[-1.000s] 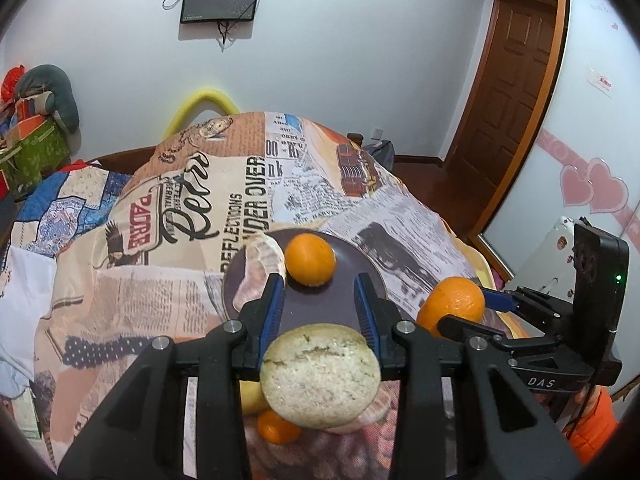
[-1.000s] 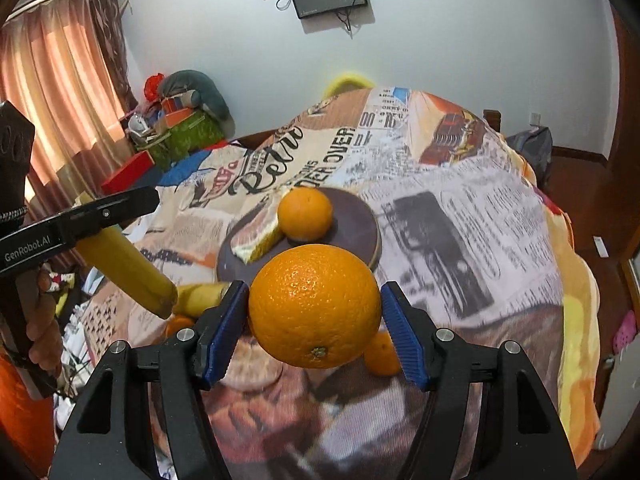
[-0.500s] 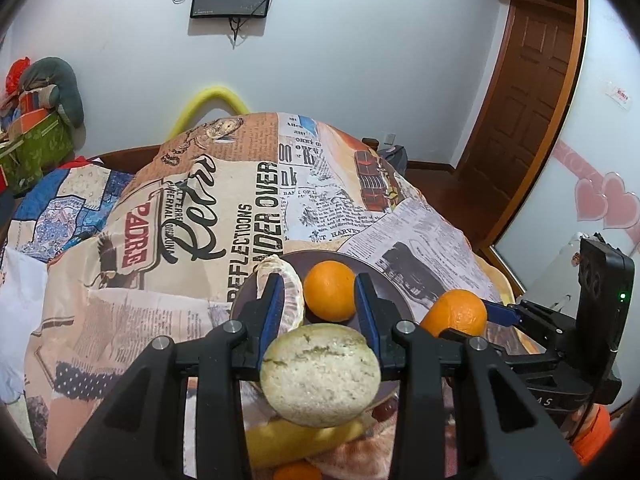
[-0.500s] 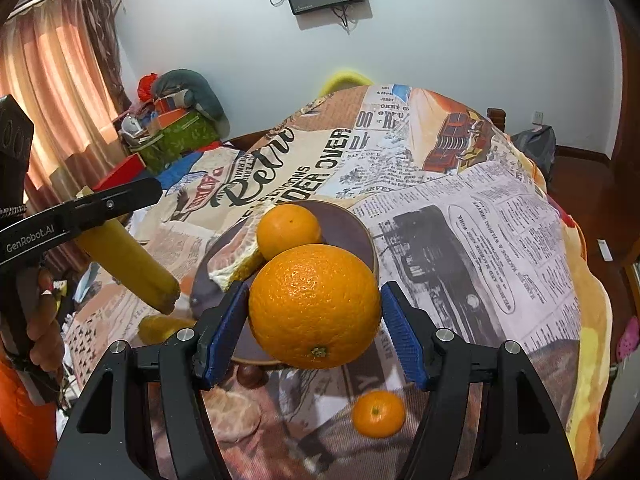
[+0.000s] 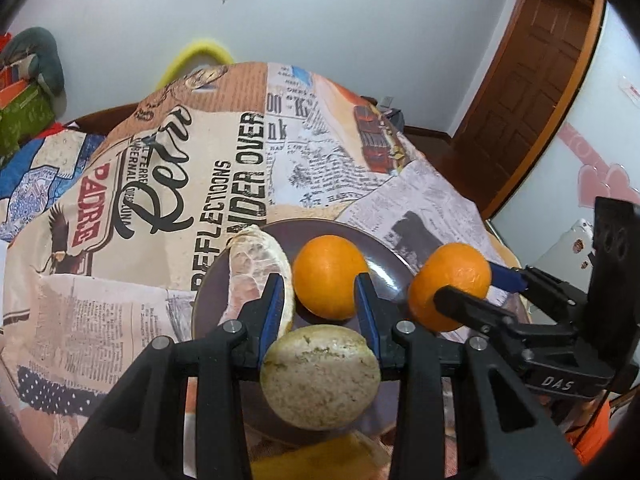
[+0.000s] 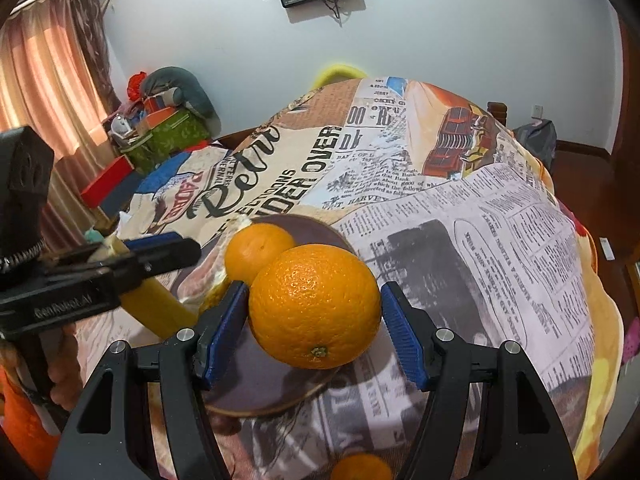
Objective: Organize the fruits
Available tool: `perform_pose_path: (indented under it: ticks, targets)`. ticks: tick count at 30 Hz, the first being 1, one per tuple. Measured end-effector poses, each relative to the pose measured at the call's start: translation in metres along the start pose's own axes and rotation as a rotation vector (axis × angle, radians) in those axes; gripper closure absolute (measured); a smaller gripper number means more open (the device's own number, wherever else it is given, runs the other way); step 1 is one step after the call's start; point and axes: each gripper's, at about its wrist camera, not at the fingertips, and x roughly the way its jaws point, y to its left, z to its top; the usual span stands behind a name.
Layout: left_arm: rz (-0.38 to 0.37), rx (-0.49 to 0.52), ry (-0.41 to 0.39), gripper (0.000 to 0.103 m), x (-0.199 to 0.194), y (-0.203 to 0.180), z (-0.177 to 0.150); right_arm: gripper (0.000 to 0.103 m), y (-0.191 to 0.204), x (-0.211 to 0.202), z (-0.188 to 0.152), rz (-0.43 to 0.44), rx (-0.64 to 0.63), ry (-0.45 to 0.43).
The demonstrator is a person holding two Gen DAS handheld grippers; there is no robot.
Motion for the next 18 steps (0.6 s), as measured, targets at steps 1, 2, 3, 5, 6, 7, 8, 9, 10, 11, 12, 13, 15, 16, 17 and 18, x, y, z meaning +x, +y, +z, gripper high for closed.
perform_pose_path:
  ticks: [1, 2, 3, 5, 6, 7, 8, 9, 10, 11, 12, 13, 15, 16, 17, 18]
  targets:
    - [0.005, -0.005, 0.004, 0.067, 0.004, 0.002, 0.001, 0.038, 0.000, 0.002, 0.002, -0.005, -0.002, 0.001]
    - [0.008, -0.008, 0.006, 0.067, 0.006, 0.003, 0.002, 0.038, 0.000, 0.004, 0.004, -0.008, -0.002, 0.003]
    - [0.009, -0.011, 0.006, 0.067, 0.008, 0.005, 0.003, 0.038, 0.000, 0.007, 0.006, -0.010, -0.002, 0.007]
    - [-0.002, -0.027, 0.011, 0.067, 0.013, 0.009, 0.007, 0.038, -0.002, 0.012, 0.007, -0.001, 0.007, 0.017]
    - [-0.001, -0.032, 0.011, 0.067, 0.014, 0.010, 0.009, 0.038, -0.004, 0.016, 0.008, 0.007, 0.018, 0.027]
    - [0.003, -0.038, 0.010, 0.067, 0.016, 0.012, 0.010, 0.038, -0.005, 0.019, 0.009, 0.010, 0.024, 0.034]
    - [0.005, -0.042, 0.010, 0.067, 0.017, 0.013, 0.012, 0.038, -0.005, 0.021, 0.009, 0.009, 0.025, 0.038]
    - [0.008, -0.047, 0.010, 0.067, 0.019, 0.015, 0.014, 0.038, -0.005, 0.023, 0.009, 0.005, 0.023, 0.043]
    - [0.014, -0.051, 0.011, 0.067, 0.021, 0.016, 0.016, 0.038, -0.004, 0.025, 0.010, 0.002, 0.021, 0.048]
    - [0.018, -0.053, 0.012, 0.067, 0.022, 0.017, 0.017, 0.038, -0.004, 0.027, 0.009, 0.001, 0.019, 0.052]
    - [0.020, -0.052, 0.010, 0.067, 0.023, 0.017, 0.019, 0.038, -0.004, 0.027, 0.009, 0.003, 0.016, 0.054]
    - [0.024, -0.049, 0.003, 0.067, 0.023, 0.017, 0.021, 0.038, -0.003, 0.027, 0.009, 0.004, 0.010, 0.057]
    - [0.045, -0.041, -0.006, 0.067, 0.022, 0.016, 0.024, 0.038, -0.001, 0.029, 0.009, -0.003, -0.008, 0.060]
    - [0.054, -0.035, -0.006, 0.067, 0.022, 0.015, 0.026, 0.038, 0.001, 0.029, 0.009, -0.008, -0.017, 0.061]
    - [0.056, -0.033, -0.007, 0.067, 0.022, 0.015, 0.027, 0.038, 0.001, 0.030, 0.010, -0.012, -0.025, 0.063]
    - [0.057, -0.032, -0.007, 0.066, 0.022, 0.015, 0.027, 0.038, 0.003, 0.031, 0.010, -0.017, -0.033, 0.064]
